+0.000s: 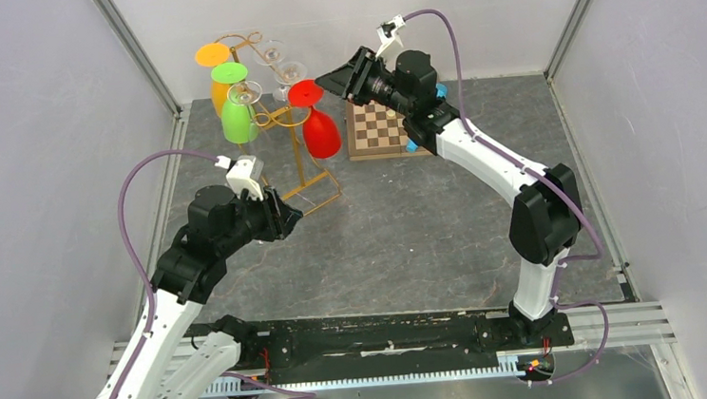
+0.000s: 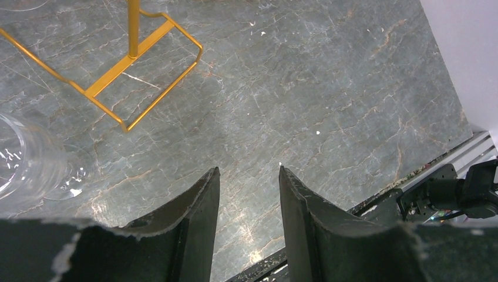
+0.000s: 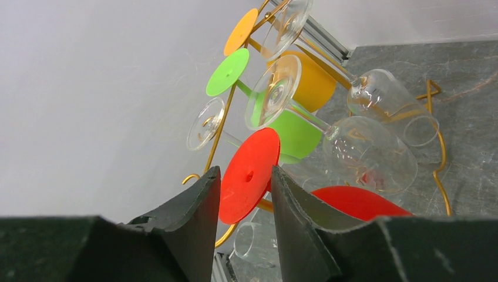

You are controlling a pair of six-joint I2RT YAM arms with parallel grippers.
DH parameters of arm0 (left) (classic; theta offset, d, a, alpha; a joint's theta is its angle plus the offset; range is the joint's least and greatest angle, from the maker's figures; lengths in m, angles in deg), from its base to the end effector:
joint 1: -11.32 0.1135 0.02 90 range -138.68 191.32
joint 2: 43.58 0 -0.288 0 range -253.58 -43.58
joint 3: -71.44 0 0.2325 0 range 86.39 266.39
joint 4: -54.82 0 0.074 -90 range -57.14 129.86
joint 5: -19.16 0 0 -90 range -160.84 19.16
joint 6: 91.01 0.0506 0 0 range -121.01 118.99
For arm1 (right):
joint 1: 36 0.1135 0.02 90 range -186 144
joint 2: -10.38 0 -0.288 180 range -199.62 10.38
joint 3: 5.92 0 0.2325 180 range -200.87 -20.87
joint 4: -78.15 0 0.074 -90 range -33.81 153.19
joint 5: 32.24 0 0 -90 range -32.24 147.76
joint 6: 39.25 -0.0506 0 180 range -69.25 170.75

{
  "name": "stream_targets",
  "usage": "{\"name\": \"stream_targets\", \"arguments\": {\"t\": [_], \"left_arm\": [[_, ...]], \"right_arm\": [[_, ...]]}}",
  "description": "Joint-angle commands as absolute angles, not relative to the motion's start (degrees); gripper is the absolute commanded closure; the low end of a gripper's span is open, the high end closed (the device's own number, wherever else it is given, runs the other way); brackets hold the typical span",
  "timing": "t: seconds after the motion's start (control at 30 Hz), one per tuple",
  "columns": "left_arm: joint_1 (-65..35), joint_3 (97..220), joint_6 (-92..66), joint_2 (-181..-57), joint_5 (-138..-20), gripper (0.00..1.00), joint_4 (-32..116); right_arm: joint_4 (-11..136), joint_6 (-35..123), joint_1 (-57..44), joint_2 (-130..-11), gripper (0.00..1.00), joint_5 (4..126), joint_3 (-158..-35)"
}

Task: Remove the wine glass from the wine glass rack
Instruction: Pick up the wine glass from the wine rack.

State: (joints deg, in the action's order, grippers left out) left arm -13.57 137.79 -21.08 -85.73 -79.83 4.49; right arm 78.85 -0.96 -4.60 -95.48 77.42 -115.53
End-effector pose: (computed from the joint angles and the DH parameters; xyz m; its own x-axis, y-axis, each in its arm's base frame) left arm 0.1145 -0.0618 0.3475 -0.5616 -0.1131 -0.8197 0.3729 0.8497 -0.3727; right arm 0.3769 0.2500 0.4152 -0.5688 0.5188 -0.6383 -0.5334 0.3580 0.7663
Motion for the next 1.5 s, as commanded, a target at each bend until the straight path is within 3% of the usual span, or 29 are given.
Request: {"name": "stream_targets", "arguments": {"t": [0.0, 0.47, 1.0, 1.47], "left_arm": [[-13.73, 137.78, -19.28, -84.81, -78.49, 0.52, 6.29], [-13.73, 137.82, -19.11, -84.94, -77.83, 0.53, 6.12], [-13.77, 137.85, -19.11, -85.37, -77.26, 0.53, 6.12], [-13.74, 137.99, -19.03, -85.33, -76.98, 0.53, 6.20]], "right_arm": [[81.12, -1.37, -4.24, -95.44, 0.61, 77.76, -114.89], [82.57, -2.01, -4.20, -95.52, 0.64, 78.42, -113.27], [84.64, -3.56, -4.26, -95.44, 1.00, 79.55, -113.58], [82.02, -3.46, -4.52, -94.96, 1.00, 79.41, -116.45]]}}
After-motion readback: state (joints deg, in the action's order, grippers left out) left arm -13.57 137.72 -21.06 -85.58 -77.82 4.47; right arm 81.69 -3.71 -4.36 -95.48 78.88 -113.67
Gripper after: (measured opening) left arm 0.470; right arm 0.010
